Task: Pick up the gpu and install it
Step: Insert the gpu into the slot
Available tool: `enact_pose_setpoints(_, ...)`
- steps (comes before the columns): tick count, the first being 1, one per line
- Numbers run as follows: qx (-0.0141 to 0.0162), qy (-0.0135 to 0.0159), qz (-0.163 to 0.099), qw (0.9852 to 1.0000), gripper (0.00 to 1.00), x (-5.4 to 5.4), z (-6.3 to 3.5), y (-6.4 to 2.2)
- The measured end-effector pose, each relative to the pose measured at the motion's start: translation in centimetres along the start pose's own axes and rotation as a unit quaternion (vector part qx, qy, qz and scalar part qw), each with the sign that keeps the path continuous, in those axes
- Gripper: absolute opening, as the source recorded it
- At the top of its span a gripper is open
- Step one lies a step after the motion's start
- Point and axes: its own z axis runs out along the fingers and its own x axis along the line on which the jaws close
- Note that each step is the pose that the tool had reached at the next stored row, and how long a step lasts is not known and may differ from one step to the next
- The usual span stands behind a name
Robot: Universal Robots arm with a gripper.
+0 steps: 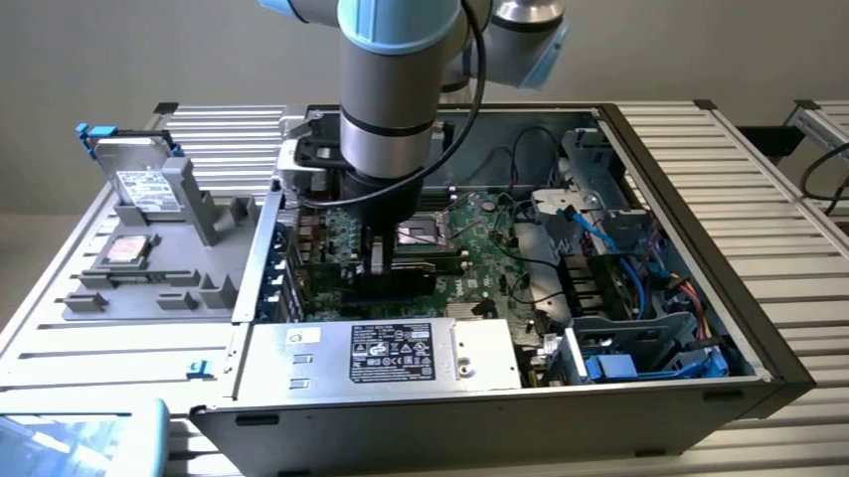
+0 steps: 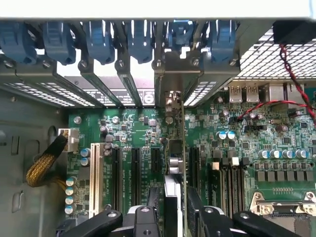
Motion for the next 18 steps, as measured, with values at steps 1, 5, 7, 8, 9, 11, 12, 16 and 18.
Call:
enact_pose_setpoints(1, 0.0001, -0.0001, 0.000, 1.0000, 0.36, 0.0, -0.43, 0.05)
enact_pose_setpoints(5, 0.0001, 0.0002, 0.000, 1.0000, 0.36, 0.0, -2.26, 0.25)
enact_pose_setpoints(7, 0.0001, 0.0002, 0.000, 1.0000, 0.36, -0.1, -3.16, 0.35)
enact_pose_setpoints(8, 0.0001, 0.0002, 0.000, 1.0000, 0.36, -0.1, -3.61, 0.40)
enact_pose_setpoints(9, 0.0001, 0.0003, 0.000, 1.0000, 0.36, -0.1, -4.02, 0.45)
enact_pose_setpoints(11, 0.0003, 0.0003, 0.000, 1.0000, 0.36, -0.1, -4.71, 0.52)
enact_pose_setpoints(12, 0.0003, 0.0003, 0.000, 1.0000, 0.36, -0.1, -4.92, 0.54)
enact_pose_setpoints(16, 0.0003, 0.0002, 0.000, 1.0000, 0.36, -0.1, -4.94, 0.55)
enact_pose_setpoints(18, 0.0003, 0.0002, 0.000, 1.0000, 0.36, -0.1, -4.94, 0.55)
